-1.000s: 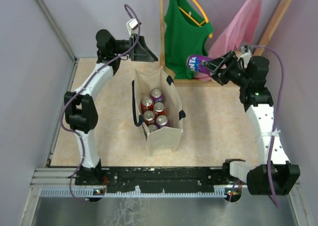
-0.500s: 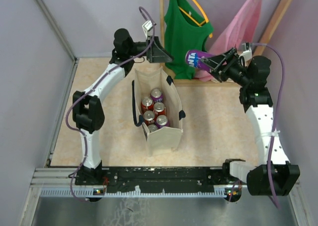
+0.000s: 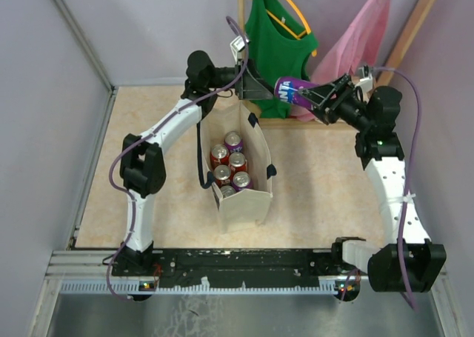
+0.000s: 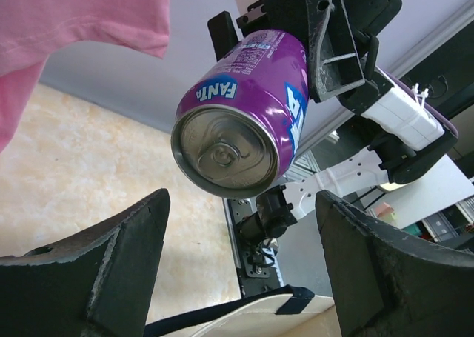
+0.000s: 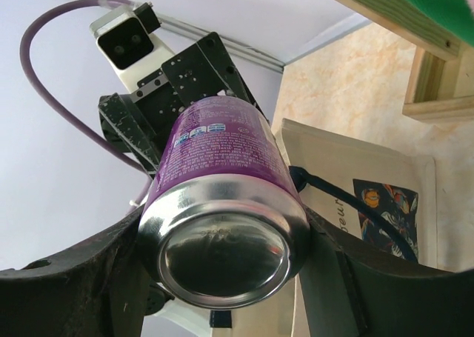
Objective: Place the beverage into the canvas bag
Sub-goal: Place the drink at the center of the board.
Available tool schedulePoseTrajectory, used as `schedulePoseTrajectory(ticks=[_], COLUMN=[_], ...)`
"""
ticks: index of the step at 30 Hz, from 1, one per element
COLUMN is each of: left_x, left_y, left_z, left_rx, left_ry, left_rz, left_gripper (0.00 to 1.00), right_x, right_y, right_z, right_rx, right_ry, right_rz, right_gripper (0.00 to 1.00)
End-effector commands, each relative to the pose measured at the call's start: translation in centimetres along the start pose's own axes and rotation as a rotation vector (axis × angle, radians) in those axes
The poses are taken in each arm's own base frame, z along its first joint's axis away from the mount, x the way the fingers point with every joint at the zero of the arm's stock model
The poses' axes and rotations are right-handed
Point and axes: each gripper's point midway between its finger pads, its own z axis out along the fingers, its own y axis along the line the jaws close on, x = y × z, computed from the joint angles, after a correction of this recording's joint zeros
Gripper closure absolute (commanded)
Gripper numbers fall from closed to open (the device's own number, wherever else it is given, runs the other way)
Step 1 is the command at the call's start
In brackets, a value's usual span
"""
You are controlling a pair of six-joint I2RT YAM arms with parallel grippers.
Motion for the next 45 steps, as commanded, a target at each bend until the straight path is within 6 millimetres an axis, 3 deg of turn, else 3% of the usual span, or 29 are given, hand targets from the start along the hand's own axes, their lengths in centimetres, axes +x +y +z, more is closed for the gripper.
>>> schedulePoseTrajectory(ticks=[1,17,30,45], left_x=[-1.1,-0.7,-1.1,-3.0], left_y=[-1.5,-2.4,-3.4,-8.9], left_z=[0.7,2.1,2.5,2.5], left_rx=[0.046,0.083,0.101,0.183], left_ry=[-0.021,-0.018,-0.025,-0.066], left_rz=[0.072,0.091,0.111,0.172], left_gripper=[0.15,0.17,0.28,0.28], right_x=[-0.5,0.6,1.4,2.3], right_y=[5.2,5.3,4.5,3.6], right_z=[-1.6,-0.4,0.0,0.4], right_rx=[-0.173,-0.22,-0.221,-0.257], right_ry=[-0.031,0.049,0.09,0.142], right_rz=[-0.114,-0.104,-0.093,-0.05], right_gripper=[1.0,1.0,1.0,1.0])
